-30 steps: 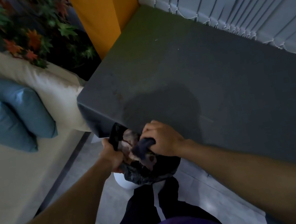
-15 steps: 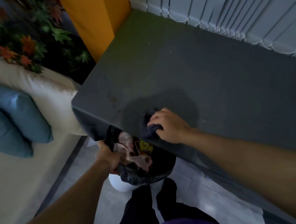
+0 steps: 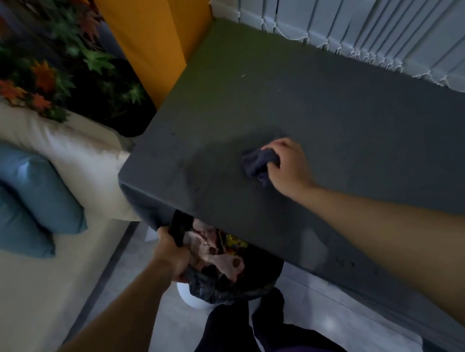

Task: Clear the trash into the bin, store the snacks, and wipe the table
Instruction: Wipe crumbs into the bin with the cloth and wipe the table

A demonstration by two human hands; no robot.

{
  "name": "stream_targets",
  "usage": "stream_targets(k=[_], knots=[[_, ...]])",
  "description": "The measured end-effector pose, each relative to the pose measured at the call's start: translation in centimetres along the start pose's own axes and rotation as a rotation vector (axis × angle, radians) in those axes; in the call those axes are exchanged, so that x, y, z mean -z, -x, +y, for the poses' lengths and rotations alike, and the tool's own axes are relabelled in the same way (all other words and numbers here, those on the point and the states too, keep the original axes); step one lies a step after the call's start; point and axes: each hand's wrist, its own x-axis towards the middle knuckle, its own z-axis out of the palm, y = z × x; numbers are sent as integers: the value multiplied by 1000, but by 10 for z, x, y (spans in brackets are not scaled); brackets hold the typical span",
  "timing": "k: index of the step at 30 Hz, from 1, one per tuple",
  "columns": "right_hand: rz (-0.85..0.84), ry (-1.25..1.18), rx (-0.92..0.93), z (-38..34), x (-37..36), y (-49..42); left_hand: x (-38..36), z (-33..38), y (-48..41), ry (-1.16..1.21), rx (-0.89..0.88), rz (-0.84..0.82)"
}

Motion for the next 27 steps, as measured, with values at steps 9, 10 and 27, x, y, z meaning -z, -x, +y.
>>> stream_targets(k=[9,10,27], knots=[[350,-50,-250,-7,3,-121,25,20,-38,-113,-55,-71],[402,-54,-296,-6,1,-134,27,22,-42,-116,-49,-88],[-236,312,94,-32,-22,-199,34,28,-62,-157,-18,-174]])
